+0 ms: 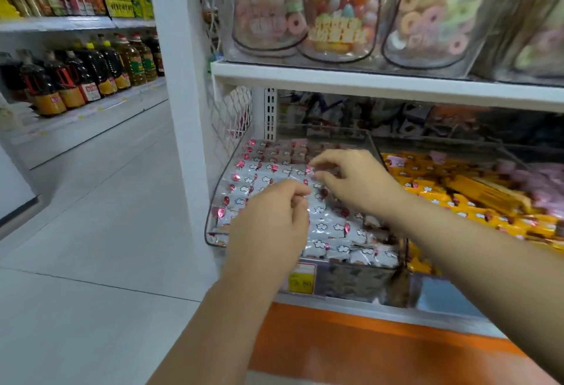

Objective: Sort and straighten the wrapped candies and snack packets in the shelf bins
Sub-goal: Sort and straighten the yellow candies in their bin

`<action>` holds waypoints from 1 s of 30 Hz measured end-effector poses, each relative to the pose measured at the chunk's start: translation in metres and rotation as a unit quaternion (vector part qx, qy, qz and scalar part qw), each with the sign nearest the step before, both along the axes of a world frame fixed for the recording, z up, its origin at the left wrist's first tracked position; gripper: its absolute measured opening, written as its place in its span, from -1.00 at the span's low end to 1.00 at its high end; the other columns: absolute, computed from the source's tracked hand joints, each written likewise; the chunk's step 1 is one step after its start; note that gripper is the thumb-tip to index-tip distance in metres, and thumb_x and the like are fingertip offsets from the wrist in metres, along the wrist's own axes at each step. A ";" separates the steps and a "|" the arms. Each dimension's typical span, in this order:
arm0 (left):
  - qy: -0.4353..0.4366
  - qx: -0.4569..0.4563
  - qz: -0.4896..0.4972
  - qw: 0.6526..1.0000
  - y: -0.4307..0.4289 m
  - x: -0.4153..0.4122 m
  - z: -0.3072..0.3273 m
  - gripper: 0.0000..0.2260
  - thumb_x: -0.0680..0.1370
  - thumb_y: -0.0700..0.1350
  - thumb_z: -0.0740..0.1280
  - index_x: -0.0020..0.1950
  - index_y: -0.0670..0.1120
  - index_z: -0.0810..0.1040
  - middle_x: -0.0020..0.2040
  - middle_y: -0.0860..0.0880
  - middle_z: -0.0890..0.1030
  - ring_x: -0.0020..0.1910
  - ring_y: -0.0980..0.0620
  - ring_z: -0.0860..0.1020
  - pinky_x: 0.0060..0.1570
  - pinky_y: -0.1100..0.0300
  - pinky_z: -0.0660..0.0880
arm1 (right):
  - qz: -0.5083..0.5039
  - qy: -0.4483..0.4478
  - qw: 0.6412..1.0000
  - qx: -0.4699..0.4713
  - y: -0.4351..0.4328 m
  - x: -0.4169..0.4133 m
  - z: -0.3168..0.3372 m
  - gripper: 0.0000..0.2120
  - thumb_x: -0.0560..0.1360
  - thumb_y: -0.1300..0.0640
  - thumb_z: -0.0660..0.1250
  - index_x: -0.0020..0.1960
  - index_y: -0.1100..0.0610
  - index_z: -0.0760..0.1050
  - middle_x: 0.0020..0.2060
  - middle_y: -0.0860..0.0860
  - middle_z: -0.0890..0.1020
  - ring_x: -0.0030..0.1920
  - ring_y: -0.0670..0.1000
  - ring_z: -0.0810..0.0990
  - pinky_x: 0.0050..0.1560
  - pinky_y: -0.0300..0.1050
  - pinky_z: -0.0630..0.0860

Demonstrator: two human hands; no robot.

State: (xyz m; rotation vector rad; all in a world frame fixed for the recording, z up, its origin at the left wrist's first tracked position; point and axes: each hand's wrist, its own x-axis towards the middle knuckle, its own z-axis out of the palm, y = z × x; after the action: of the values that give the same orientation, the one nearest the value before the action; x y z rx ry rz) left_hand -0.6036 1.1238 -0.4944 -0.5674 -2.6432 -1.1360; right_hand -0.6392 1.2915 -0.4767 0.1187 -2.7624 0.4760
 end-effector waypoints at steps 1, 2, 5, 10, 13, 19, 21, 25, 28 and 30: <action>0.001 -0.004 -0.005 1.000 0.005 0.000 -0.001 -0.80 0.60 -0.05 0.19 0.17 0.11 0.53 -0.05 0.18 0.60 -0.15 0.18 0.54 -0.10 0.16 0.52 | -0.010 0.008 1.000 -0.009 0.006 0.012 0.003 -0.78 0.52 0.09 0.29 0.15 0.01 0.57 0.06 -0.06 0.64 0.07 -0.03 0.57 0.13 -0.12 0.47; 0.001 -0.006 -0.011 1.000 0.012 0.002 -0.001 -0.80 0.60 -0.06 0.19 0.16 0.11 0.53 -0.03 0.16 0.60 -0.13 0.16 0.54 -0.09 0.13 0.53 | -0.020 0.020 0.999 -0.020 0.013 0.024 0.005 -0.79 0.53 0.11 0.28 0.13 0.02 0.58 0.03 -0.07 0.65 0.04 -0.05 0.57 0.09 -0.15 0.47; -0.005 -0.010 -0.035 0.999 0.036 0.007 -0.001 -0.80 0.61 -0.07 0.18 0.18 0.09 0.52 0.00 0.14 0.60 -0.14 0.14 0.55 -0.12 0.13 0.53 | -0.055 0.048 0.997 -0.026 0.035 0.055 0.012 -0.80 0.52 0.13 0.27 0.10 0.03 0.59 -0.09 -0.09 0.65 -0.05 -0.07 0.56 0.03 -0.11 0.49; -0.013 -0.010 -0.072 0.997 0.076 0.016 0.000 -0.79 0.61 -0.07 0.17 0.20 0.09 0.50 0.00 0.11 0.60 -0.15 0.12 0.55 -0.15 0.12 0.54 | -0.113 0.046 0.992 0.037 0.083 0.090 0.009 -0.78 0.52 0.11 0.28 0.15 0.03 0.57 0.13 -0.04 0.60 0.21 0.02 0.49 0.22 0.03 0.43; -0.009 -0.003 -0.094 0.996 0.096 0.021 0.001 -0.78 0.61 -0.07 0.18 0.21 0.08 0.50 0.06 0.10 0.57 -0.08 0.10 0.54 -0.09 0.08 0.55 | -0.172 0.037 0.983 0.054 0.116 0.107 0.003 -0.72 0.51 0.07 0.30 0.22 0.02 0.52 0.19 0.00 0.54 0.25 0.04 0.40 0.26 0.00 0.36; 0.021 -0.006 -0.114 0.993 0.120 0.022 -0.001 -0.77 0.60 -0.08 0.21 0.23 0.05 0.50 0.25 0.09 0.42 0.00 0.21 0.42 -0.01 0.27 0.41 | -0.274 -0.013 0.961 0.024 0.163 0.121 -0.015 -0.55 0.50 0.11 0.31 0.37 0.08 0.35 0.29 0.14 0.41 0.26 0.19 0.39 0.26 0.07 0.38; 0.031 -0.019 -0.110 0.993 0.124 0.022 -0.002 -0.77 0.60 -0.07 0.21 0.24 0.06 0.49 0.28 0.11 0.40 -0.07 0.28 0.36 -0.06 0.37 0.33 | -0.278 -0.030 0.960 0.007 0.171 0.121 -0.020 -0.54 0.52 0.16 0.28 0.40 0.07 0.31 0.29 0.15 0.42 0.24 0.20 0.42 0.25 0.06 0.38; 0.044 -0.023 -0.116 0.992 0.126 0.022 -0.005 -0.78 0.60 -0.07 0.21 0.23 0.06 0.50 0.26 0.15 0.38 -0.27 0.36 0.32 -0.27 0.55 0.20 | -0.258 -0.003 0.966 -0.025 0.175 0.120 -0.025 -0.56 0.51 0.22 0.30 0.37 0.09 0.37 0.26 0.10 0.44 0.20 0.13 0.47 0.22 -0.02 0.38; 0.043 -0.016 -0.119 0.992 0.126 0.021 -0.006 -0.78 0.59 -0.08 0.22 0.22 0.04 0.52 0.24 0.15 0.38 -0.13 0.30 0.34 -0.21 0.55 0.20 | -0.223 0.066 0.972 -0.043 0.170 0.121 -0.017 -0.64 0.52 0.19 0.29 0.31 0.11 0.43 0.19 0.08 0.48 0.12 0.08 0.50 0.16 -0.11 0.38; 0.040 -0.013 -0.120 0.992 0.126 0.024 -0.006 -0.76 0.59 -0.09 0.23 0.25 0.04 0.50 0.24 0.13 0.39 0.03 0.28 0.34 -0.11 0.53 0.22 | -0.208 0.095 0.970 -0.081 0.164 0.126 -0.004 -0.70 0.55 0.12 0.26 0.27 0.07 0.46 0.07 0.02 0.55 -0.02 -0.03 0.52 -0.02 -0.25 0.37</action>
State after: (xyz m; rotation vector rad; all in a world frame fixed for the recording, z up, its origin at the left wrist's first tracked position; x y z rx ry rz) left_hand -0.5798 1.2502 -0.5007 -0.9358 -2.5765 -1.1158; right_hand -0.5136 1.4556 -0.4805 -0.4241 -2.4532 0.5382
